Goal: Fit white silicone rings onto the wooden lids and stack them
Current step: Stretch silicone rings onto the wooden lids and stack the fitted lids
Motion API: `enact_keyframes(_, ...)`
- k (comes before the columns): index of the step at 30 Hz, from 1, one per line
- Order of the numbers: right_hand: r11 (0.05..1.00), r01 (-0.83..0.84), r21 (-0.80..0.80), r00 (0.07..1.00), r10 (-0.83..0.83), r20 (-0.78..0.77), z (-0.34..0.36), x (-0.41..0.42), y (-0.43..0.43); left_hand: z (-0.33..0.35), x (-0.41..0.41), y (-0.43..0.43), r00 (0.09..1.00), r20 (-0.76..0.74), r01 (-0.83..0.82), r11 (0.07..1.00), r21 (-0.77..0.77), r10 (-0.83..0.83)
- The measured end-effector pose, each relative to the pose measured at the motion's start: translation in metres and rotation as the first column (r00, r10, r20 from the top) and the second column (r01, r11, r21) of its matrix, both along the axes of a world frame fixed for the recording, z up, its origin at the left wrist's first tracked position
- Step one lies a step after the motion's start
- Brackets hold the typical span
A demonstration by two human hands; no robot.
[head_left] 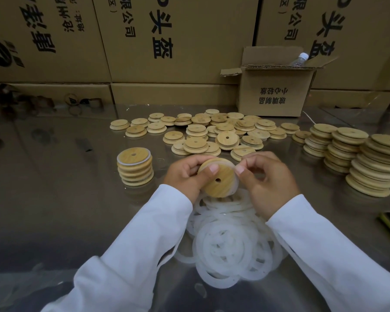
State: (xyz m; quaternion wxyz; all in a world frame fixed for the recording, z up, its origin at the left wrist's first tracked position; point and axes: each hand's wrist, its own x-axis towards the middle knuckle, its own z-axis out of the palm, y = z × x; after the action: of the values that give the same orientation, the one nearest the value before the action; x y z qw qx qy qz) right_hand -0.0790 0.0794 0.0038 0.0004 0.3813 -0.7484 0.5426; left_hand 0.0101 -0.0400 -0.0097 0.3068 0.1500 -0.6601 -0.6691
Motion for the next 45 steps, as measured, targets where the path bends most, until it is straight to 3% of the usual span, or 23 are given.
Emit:
enact_keyframes(10, 0.997, -0.007, -0.082, 0.991, 0.017, 0.133, -0.012, 0.003, -0.003, -0.004, -0.003, -0.001, 0.998, 0.025, -0.061, 0.989, 0.133, 0.059)
enact_keyframes(15, 0.994, 0.079, -0.078, 0.997, -0.079, 0.005, -0.014, 0.001, -0.003, -0.005, -0.005, 0.002, 1.0, 0.02, -0.025, 0.98, 0.199, 0.021)
enact_keyframes(17, 0.994, 0.096, -0.051, 0.994, -0.099, -0.05, -0.014, 0.002, -0.002, -0.005, -0.005, 0.003, 1.0, 0.025, -0.016, 0.984, 0.176, 0.011)
enact_keyframes(21, 0.998, 0.057, -0.026, 0.996, -0.059, -0.071, -0.014, 0.002, -0.001, -0.006, -0.005, 0.006, 0.996, 0.077, -0.03, 0.998, -0.058, 0.034)
enact_keyframes(25, 0.998, 0.043, -0.044, 0.999, -0.043, 0.005, -0.01, -0.002, 0.0, -0.005, -0.004, 0.005, 0.998, 0.061, -0.003, 0.994, -0.108, 0.009)
enact_keyframes(29, 0.999, 0.004, -0.048, 0.997, 0.0, 0.078, -0.004, -0.006, 0.002, -0.004, -0.003, 0.005, 1.0, 0.023, 0.003, 0.995, -0.099, -0.001)
enact_keyframes(37, 0.995, -0.05, -0.081, 0.998, 0.053, 0.033, -0.001, -0.006, 0.002, -0.004, -0.003, 0.006, 0.999, -0.023, -0.04, 0.997, -0.065, 0.039)
enact_keyframes(45, 0.992, -0.05, -0.113, 0.993, 0.061, 0.097, -0.009, -0.002, -0.001, -0.004, -0.002, 0.002, 0.994, -0.026, -0.101, 0.993, 0.065, 0.103)
